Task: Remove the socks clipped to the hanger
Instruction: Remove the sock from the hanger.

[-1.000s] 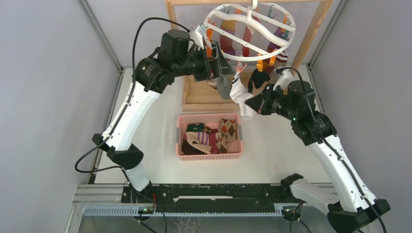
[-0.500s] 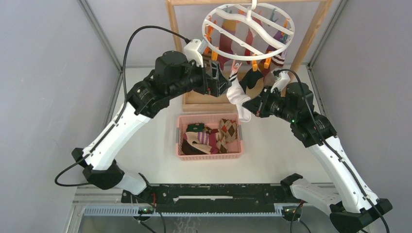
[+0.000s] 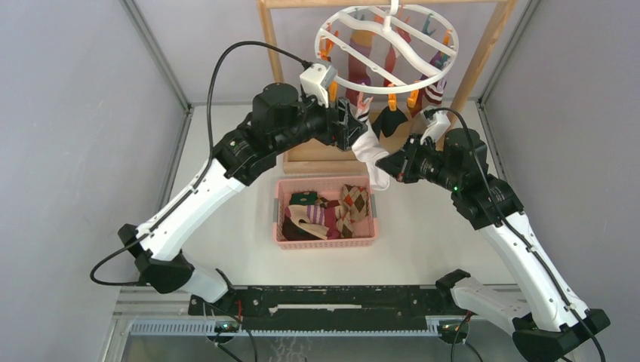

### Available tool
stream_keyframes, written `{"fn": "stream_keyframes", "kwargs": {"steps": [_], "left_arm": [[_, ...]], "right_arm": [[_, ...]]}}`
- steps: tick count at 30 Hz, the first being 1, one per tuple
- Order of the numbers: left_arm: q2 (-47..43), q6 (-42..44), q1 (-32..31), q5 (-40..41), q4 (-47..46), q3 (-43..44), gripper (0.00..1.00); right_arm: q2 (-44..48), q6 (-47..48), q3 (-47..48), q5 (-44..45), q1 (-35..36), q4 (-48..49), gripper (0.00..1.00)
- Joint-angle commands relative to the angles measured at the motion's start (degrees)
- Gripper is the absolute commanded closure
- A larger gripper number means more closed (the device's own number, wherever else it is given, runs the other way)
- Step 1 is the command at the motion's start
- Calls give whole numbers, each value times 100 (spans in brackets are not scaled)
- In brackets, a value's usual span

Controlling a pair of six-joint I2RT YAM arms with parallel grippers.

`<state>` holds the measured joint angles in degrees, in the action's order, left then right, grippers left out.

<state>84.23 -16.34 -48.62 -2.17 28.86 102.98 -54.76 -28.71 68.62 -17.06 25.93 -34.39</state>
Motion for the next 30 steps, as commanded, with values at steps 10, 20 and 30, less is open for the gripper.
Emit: {"fn": "stream_keyframes", "kwargs": {"steps": [10, 20, 30], "left_arm": [[648, 108, 150, -436, -574, 623, 47], [682, 91, 319, -316, -674, 753, 28], [569, 172, 318, -501, -777, 607, 0]], "right_arm": [[53, 14, 126, -52, 44, 89, 100], [106, 37, 128, -1, 84, -46, 100], [97, 41, 125, 71, 197, -151, 100]]}}
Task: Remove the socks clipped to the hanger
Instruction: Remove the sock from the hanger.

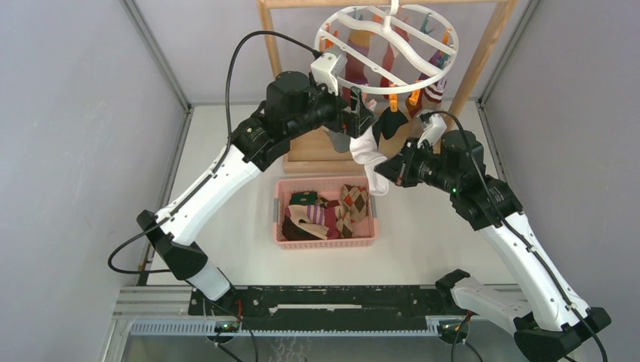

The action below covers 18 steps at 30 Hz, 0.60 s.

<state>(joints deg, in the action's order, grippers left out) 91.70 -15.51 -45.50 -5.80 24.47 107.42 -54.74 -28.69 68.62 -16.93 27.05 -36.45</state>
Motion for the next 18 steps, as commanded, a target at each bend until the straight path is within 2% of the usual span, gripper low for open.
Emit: {"fn": "stream_keyframes", "kwargs": {"steps": [1, 7, 13, 18], "left_arm": [[-166, 77, 10, -146, -330, 180, 0], [-102, 66, 7, -119, -454, 217, 1], [52, 3, 9, -307, -632, 264, 28], [100, -53, 8, -212, -920, 161, 33]], "right_arm": [[96, 34, 125, 58, 101, 59, 100], [63, 30, 125, 83, 150, 50, 100], [64, 24, 125, 76, 177, 59, 100], [86, 0, 126, 26, 217, -21, 100]]}}
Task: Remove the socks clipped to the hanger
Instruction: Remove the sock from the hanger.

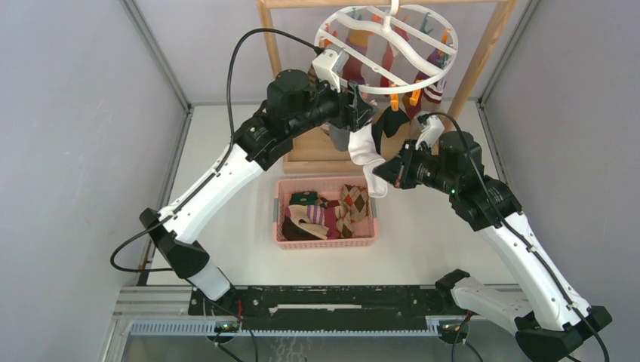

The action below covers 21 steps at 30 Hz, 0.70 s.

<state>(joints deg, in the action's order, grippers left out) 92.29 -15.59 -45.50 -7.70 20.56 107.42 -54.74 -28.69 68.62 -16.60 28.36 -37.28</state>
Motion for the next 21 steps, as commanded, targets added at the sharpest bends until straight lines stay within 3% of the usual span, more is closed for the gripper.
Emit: {"fn": "stream_keyframes", "kwargs": {"steps": [1, 21], "left_arm": [[50, -53, 13, -13, -567, 139, 34], [257, -35, 6, -17, -752, 128, 55]], "right_arm": [[91, -2, 125, -10, 107, 36, 100], [78, 4, 126, 71, 251, -58, 100]]}}
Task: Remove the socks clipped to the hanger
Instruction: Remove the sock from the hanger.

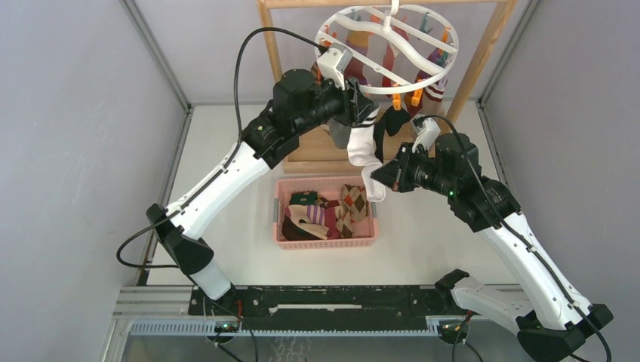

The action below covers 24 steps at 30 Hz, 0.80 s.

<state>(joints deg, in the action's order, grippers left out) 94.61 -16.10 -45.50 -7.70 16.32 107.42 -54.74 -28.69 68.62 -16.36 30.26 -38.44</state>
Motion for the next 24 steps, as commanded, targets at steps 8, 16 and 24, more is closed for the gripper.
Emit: {"fn": "stream_keyframes", "kwargs": {"steps": [8, 16, 24], "left_arm": [[90, -12, 15, -86, -276, 178, 67], [143, -91, 86, -146, -169, 255, 95], [127, -97, 159, -222, -1, 286, 92]], "right_arm": [[35, 12, 125, 3, 59, 69, 100], [-7, 31, 125, -25, 76, 82, 100], [-49, 52, 125, -43, 74, 73, 100]]}}
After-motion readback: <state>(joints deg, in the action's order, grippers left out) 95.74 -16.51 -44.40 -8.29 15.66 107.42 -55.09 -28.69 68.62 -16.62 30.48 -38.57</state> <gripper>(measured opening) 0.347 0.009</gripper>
